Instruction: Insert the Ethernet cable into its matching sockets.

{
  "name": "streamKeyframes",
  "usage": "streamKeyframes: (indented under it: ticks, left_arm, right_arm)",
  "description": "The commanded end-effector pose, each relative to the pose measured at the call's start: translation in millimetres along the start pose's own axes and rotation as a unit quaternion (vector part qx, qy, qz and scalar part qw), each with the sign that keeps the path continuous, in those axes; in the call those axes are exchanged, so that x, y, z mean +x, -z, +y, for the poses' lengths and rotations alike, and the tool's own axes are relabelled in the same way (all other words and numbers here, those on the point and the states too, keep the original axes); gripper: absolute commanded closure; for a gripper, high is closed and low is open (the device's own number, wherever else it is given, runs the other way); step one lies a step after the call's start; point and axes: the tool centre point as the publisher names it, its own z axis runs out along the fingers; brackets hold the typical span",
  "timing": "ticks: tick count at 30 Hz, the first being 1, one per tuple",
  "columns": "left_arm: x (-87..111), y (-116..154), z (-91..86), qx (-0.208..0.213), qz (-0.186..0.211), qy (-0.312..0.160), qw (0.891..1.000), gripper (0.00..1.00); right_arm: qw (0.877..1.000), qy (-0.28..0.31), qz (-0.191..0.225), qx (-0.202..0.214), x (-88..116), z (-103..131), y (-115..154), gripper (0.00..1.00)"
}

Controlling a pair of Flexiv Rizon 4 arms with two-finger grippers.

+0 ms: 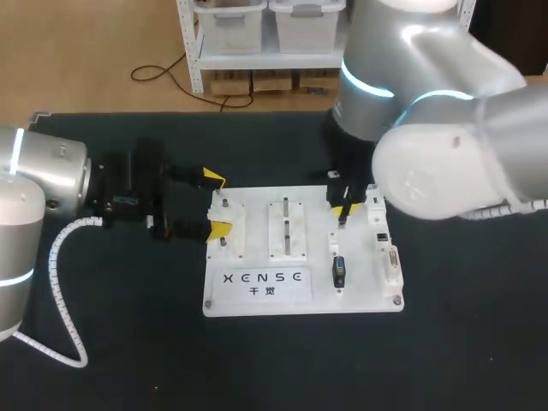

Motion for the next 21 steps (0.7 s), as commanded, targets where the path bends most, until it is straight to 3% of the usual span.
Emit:
streamKeyframes:
  ticks: [1, 12, 21]
  left_arm:
    - [2.0, -0.4, -0.2, -0.001, -0.003, -0.001, 1.000, 0.00]
    - [2.0, -0.4, -0.2, -0.001, -0.003, -0.001, 1.000, 0.00]
    - [2.0, -0.4, -0.2, -0.001, -0.003, -0.001, 1.000, 0.00]
  right_arm:
    - [1.000, -0.004, -0.001, -0.002, 6.5, -13.3, 11.5, 1.00]
    - [1.000, -0.018, 0.005, 0.013, 19.6, -42.6, 13.2, 1.00]
    - [1.000, -0.022, 0.013, 0.011, 24.4, -49.6, 5.4, 1.00]
